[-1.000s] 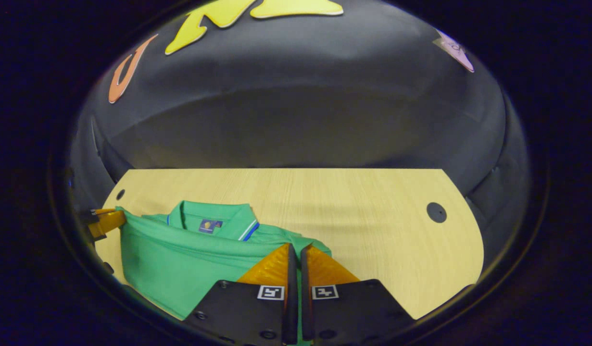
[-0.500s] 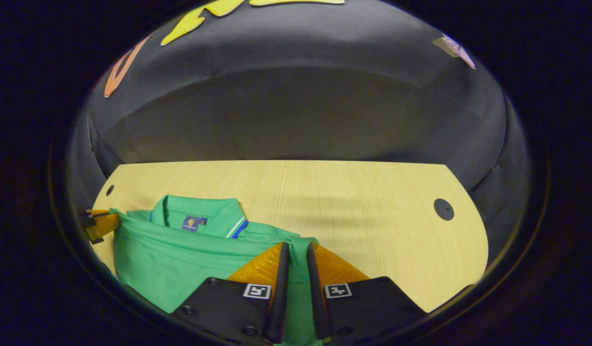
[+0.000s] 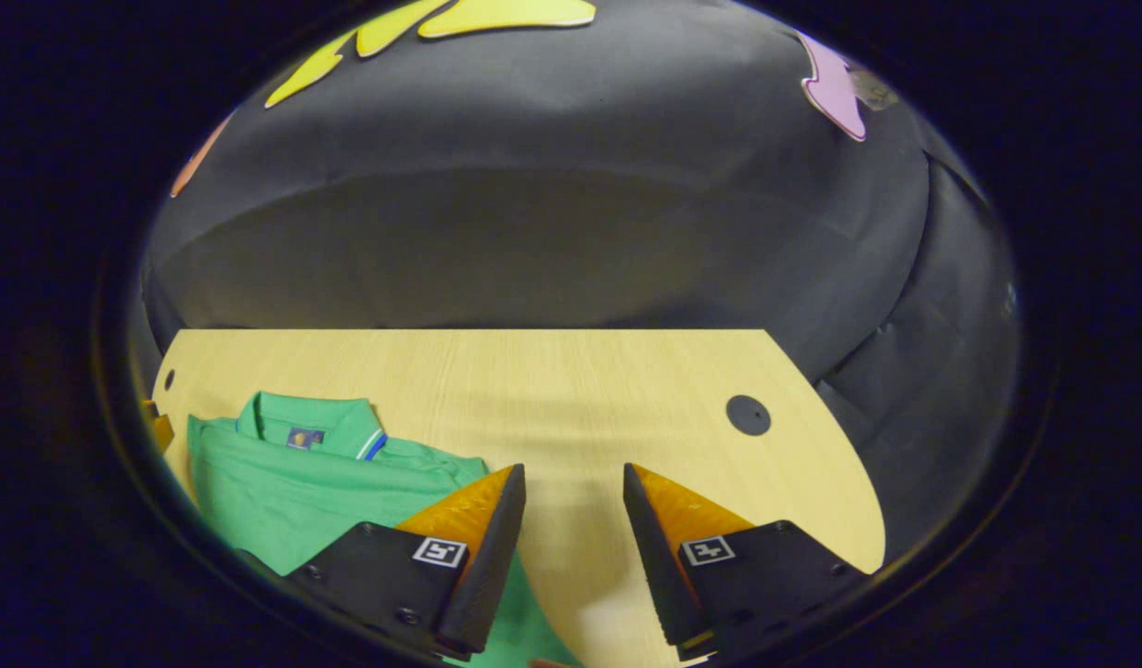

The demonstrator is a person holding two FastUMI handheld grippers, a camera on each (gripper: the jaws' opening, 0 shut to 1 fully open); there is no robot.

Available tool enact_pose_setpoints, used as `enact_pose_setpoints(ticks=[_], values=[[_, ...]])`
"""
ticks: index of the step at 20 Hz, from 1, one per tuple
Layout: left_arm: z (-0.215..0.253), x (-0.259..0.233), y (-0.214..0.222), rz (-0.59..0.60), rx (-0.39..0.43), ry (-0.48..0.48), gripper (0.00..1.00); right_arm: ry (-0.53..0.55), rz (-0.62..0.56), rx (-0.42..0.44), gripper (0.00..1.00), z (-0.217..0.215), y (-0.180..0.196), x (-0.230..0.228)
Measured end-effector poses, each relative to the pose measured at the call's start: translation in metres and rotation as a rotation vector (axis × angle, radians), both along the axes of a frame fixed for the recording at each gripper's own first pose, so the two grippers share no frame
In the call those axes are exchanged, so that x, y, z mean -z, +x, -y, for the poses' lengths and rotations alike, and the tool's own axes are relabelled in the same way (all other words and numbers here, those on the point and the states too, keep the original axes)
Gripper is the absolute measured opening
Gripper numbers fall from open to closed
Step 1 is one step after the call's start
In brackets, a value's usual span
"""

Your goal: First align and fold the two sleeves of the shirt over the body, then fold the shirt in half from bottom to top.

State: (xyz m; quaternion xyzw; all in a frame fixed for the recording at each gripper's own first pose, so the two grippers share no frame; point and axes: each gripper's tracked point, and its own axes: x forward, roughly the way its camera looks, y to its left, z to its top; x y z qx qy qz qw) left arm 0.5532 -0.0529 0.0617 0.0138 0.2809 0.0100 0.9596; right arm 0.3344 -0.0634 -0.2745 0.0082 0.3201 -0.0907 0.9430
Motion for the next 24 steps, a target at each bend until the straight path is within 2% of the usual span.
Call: enact_pose_setpoints(ticks=[1, 2, 3, 4, 5, 6, 8, 11, 12, 13, 14, 15, 16, 18, 21, 24], values=[[0.002, -0.013, -0.007, 0.019, -0.001, -0.015, 0.7, 0.015, 0.014, -0.013, 0.69, -0.001, -0.009, -0.016], [0.004, -0.028, -0.016, 0.036, 0.002, -0.025, 0.88, 0.025, 0.035, -0.017, 0.71, -0.001, -0.02, -0.035], [0.006, -0.044, -0.025, 0.059, 0.006, -0.024, 0.82, 0.047, 0.065, -0.024, 0.72, -0.002, -0.031, -0.056], [0.007, -0.06, -0.035, 0.082, 0.008, -0.02, 0.98, 0.06, 0.094, -0.031, 0.75, -0.004, -0.043, -0.079], [0.008, -0.078, -0.046, 0.102, 0.01, -0.017, 1.0, 0.063, 0.127, -0.034, 0.78, -0.006, -0.058, -0.102], [0.011, -0.094, -0.058, 0.123, 0.012, -0.015, 1.0, 0.058, 0.163, -0.049, 0.92, -0.009, -0.072, -0.127], [0.014, -0.131, -0.085, 0.174, 0.018, 0.002, 0.99, 0.036, 0.245, -0.076, 0.97, -0.015, -0.106, -0.179], [0.019, -0.187, -0.13, 0.28, 0.025, 0.029, 0.99, 0.006, 0.351, -0.116, 0.97, -0.028, -0.16, -0.238], [0.022, -0.204, -0.143, 0.31, 0.032, 0.02, 0.99, -0.001, 0.385, -0.127, 0.94, -0.032, -0.179, -0.253], [0.026, -0.217, -0.158, 0.338, 0.027, 0.01, 0.99, 0.002, 0.414, -0.141, 0.97, -0.038, -0.198, -0.268], [0.026, -0.228, -0.171, 0.358, 0.023, 0.001, 0.99, -0.002, 0.437, -0.149, 0.94, -0.042, -0.218, -0.277], [0.029, -0.238, -0.184, 0.376, 0.025, -0.008, 0.99, -0.014, 0.457, -0.149, 0.97, -0.042, -0.235, -0.286], [0.03, -0.246, -0.199, 0.397, 0.028, -0.01, 0.99, -0.026, 0.481, -0.131, 0.94, -0.04, -0.252, -0.292], [0.03, -0.264, -0.222, 0.442, 0.021, 0.0, 0.99, -0.02, 0.525, -0.109, 0.95, -0.041, -0.284, -0.306], [0.031, -0.273, -0.255, 0.471, 0.009, -0.03, 0.99, -0.035, 0.583, -0.126, 0.95, -0.041, -0.315, -0.32], [0.033, -0.277, -0.285, 0.495, -0.006, -0.055, 0.99, -0.001, 0.623, -0.2, 0.94, -0.06, -0.339, -0.33]])
